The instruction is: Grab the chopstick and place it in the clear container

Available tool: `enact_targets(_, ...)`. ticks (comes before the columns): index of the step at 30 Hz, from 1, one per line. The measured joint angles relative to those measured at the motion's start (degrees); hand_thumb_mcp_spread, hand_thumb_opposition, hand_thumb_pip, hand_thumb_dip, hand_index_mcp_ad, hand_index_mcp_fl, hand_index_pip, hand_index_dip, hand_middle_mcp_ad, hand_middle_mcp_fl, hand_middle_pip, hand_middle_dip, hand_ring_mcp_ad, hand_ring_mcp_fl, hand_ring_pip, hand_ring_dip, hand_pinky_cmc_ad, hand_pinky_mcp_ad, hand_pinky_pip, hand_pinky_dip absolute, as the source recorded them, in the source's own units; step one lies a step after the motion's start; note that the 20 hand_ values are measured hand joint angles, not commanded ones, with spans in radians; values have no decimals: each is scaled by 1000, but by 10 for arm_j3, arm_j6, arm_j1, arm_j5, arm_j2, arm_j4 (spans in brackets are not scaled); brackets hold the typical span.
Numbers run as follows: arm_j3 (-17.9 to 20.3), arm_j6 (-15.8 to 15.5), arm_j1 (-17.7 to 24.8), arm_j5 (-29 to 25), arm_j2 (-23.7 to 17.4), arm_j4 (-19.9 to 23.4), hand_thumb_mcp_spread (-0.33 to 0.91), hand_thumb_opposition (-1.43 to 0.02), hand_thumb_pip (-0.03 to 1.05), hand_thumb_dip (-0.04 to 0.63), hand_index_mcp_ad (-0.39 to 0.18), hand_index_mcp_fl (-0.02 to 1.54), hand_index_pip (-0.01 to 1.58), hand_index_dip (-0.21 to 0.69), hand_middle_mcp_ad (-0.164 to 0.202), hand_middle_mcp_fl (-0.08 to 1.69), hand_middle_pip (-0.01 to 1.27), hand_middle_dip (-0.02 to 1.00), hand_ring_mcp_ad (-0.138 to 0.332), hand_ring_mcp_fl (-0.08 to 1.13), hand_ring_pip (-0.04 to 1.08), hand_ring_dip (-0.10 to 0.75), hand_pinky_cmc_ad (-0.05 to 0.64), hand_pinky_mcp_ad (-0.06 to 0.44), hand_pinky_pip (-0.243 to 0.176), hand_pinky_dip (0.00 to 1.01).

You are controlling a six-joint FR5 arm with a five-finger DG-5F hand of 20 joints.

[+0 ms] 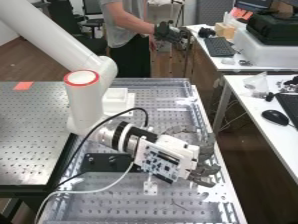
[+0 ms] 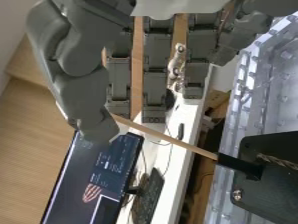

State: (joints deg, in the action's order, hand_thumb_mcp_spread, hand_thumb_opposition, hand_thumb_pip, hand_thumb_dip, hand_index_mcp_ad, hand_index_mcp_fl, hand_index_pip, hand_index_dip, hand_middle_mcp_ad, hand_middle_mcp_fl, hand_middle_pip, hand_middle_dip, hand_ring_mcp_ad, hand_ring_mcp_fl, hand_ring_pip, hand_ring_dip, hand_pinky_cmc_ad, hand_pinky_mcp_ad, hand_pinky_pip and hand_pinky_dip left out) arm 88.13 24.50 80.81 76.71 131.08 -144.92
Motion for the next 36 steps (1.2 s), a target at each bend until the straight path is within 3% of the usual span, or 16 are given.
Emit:
enact_targets(8,-5,-1,0,1,4,0,565,-822,539,307,-188,527,979,155,-31,717,501,730,106,456,101,449,342,113,-16,138)
enact_targets(12,-8,-4,-1,1,5,-3,567,-829,539,307,-213,529,983,155,-33,721,501,731,106,459,96,445,342,113,-16,138)
enact_targets(36,-7,-1,-3,-1,9,-8,567,-846,538,307,-218,586,993,154,-31,719,503,735,101,476,101,459,354,117,-12,138)
